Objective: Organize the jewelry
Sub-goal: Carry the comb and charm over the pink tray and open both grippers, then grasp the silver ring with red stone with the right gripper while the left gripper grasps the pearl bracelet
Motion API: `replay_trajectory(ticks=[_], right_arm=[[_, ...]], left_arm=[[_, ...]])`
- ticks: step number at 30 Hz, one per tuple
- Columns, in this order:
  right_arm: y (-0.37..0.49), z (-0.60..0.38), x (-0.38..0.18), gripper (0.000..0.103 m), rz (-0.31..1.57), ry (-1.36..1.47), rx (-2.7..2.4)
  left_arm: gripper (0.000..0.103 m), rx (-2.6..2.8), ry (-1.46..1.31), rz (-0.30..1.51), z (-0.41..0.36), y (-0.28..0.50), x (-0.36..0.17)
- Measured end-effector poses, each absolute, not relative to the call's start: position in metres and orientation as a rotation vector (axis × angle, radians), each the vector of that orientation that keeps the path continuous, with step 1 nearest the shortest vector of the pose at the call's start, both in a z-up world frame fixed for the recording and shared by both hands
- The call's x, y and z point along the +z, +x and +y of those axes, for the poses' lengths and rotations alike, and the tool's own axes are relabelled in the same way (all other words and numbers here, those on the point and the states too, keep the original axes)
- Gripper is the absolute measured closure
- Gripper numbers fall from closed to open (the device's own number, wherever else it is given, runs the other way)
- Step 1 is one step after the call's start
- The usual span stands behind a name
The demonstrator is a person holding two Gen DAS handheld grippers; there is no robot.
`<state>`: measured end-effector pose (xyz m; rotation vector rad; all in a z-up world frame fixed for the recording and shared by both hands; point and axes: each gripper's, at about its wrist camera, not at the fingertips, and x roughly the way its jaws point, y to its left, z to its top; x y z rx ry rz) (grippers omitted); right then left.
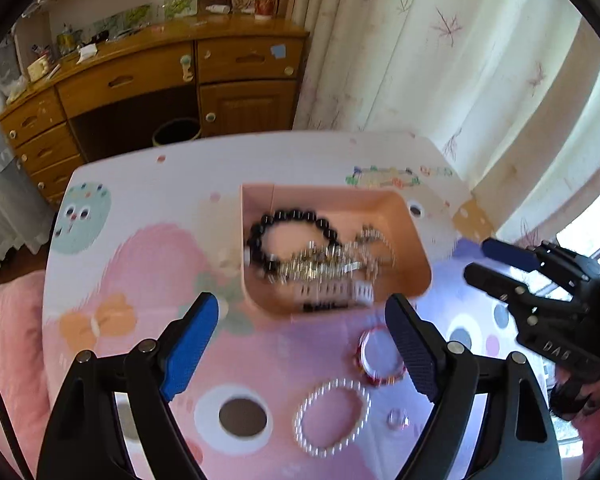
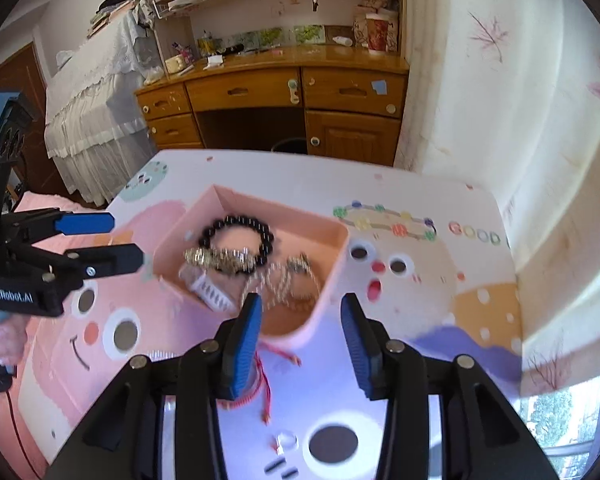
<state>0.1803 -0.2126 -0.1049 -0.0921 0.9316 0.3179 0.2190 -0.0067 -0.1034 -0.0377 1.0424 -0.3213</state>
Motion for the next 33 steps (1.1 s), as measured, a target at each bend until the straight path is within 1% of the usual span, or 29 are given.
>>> replay_trajectory(ticks=[8, 14, 19, 20, 26, 28, 30, 31, 32, 33], right_arm=[[0.136, -0.226, -0.12, 0.059, 0.992, -0.123, 0.355], [0.108, -0.22, -0.153, 0.059, 1.024, -0.195, 0.394], [0.101, -0.21, -0.18, 0.059, 1.043, -0.258, 0.381], [0.1, -0.208, -0.182, 0.059, 1.041, -0.262, 0.38], [0.1, -0.203, -0.19, 0.071, 1.034, -0.296, 0.407], [0.101, -0.205, -0.191, 0.076, 1.037, -0.284, 0.415], [0.101, -0.206, -0.191, 0.086, 1.035, -0.274, 0.415], [0.102, -0.206, -0.191, 0.087, 1.034, -0.27, 0.414], [0.102, -0.207, -0.191, 0.092, 1.035, -0.264, 0.414], [0.103, -0.207, -0.191, 0.095, 1.036, -0.262, 0.412]], left_arm=[[0.018, -0.301, -0.026, 1.154, -0.014, 0.172, -0.131], [0.018, -0.296, 0.021, 1.202, -0.038, 0.156, -0.169], [0.018, -0.261, 0.024, 1.219, -0.048, 0.158, -0.192], [0.018, -0.261, 0.028, 1.223, -0.049, 0.159, -0.196], [0.018, -0.269, 0.038, 1.219, -0.05, 0.163, -0.203], [0.022, -0.266, 0.084, 1.207, -0.053, 0.162, -0.204], [0.036, -0.26, 0.134, 1.185, -0.057, 0.16, -0.205], [0.039, -0.272, 0.134, 1.177, -0.058, 0.16, -0.204], [0.046, -0.278, 0.137, 1.172, -0.058, 0.159, -0.203], [0.057, -0.283, 0.139, 1.166, -0.058, 0.159, -0.202]])
